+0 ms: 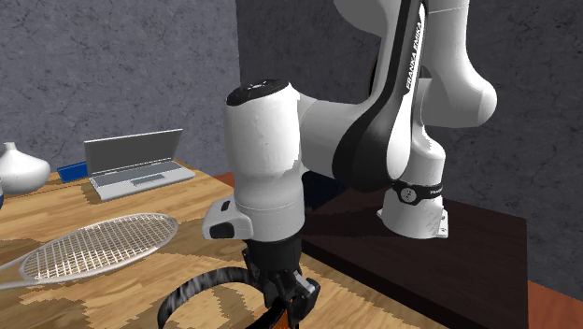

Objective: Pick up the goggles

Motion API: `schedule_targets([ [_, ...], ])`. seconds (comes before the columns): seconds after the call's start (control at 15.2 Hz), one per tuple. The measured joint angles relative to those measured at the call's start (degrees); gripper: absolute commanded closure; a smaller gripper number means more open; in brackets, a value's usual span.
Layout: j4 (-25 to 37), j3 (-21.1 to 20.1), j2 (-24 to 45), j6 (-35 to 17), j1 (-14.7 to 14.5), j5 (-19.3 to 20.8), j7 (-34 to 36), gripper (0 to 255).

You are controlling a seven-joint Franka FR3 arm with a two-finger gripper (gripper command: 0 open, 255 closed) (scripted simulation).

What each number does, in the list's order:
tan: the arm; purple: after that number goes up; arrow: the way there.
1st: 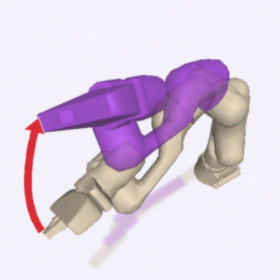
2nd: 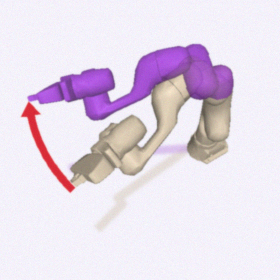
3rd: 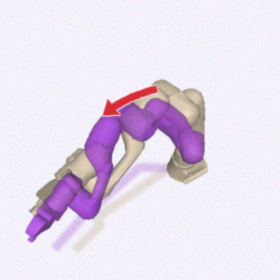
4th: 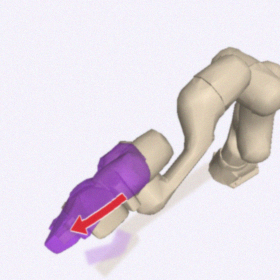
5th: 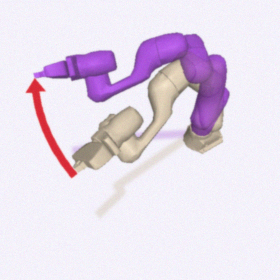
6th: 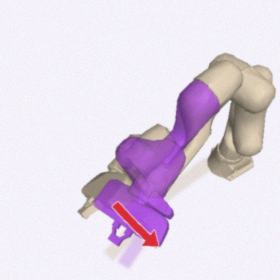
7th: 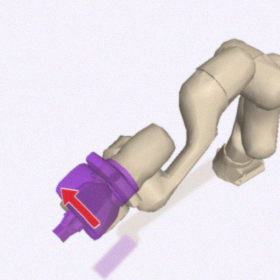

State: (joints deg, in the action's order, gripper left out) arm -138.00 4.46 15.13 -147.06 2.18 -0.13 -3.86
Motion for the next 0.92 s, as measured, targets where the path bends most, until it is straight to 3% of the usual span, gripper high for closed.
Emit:
schedule_targets([
  [0.53,-0.1,0.0,0.0,0.0,0.0,0.0,0.0,255],
  [0.92,-0.1,0.2,-3.5,3.4,-0.2,0.4,0.3,255],
])
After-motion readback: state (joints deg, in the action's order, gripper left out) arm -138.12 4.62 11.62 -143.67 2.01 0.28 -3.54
